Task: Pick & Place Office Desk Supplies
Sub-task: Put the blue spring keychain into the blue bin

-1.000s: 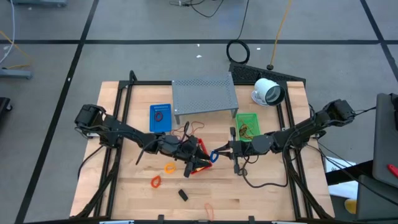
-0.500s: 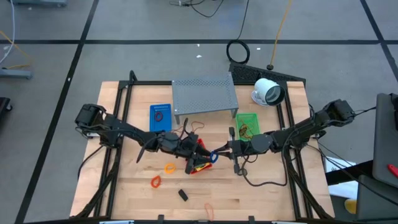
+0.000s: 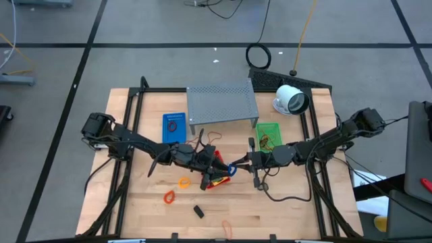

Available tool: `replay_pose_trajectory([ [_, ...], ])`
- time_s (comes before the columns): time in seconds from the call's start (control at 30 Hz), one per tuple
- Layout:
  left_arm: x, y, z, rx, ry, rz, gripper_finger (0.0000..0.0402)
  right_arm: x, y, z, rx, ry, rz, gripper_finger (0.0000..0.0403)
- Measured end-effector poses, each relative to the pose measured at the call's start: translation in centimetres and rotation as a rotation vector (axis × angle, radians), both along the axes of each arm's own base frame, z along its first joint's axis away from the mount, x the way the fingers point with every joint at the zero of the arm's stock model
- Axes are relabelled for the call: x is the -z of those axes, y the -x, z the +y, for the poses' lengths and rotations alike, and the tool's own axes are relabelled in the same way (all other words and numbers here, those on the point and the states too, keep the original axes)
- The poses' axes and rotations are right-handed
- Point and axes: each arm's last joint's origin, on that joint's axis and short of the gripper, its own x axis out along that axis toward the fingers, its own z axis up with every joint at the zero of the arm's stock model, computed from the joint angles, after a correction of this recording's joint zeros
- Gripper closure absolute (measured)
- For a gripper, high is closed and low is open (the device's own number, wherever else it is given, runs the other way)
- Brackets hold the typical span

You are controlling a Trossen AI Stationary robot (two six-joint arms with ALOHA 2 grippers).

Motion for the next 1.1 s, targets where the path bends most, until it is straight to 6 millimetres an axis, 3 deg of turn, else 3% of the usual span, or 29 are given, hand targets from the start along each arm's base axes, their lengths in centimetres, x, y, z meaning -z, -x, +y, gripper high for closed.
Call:
replay_pose_trajectory([
  [0.2,0.00,0.02,-0.06,0.024,-0.019,-0.005,0.0387,0.00,0.00,0.00,0.000,0.000,0.000,0.0396],
  [0.57,0.01,0.15,-0.60,0.037,-0.078,-0.022,0.0393,0.00,0.00,0.01,-0.001,0.000,0.000,0.0378],
  [1.1,0.07,0.15,-0.60,0.038,-0.081,-0.015,0.0391,0.02,-0.02,-0.05,0.009,0.002,0.001,0.0211],
])
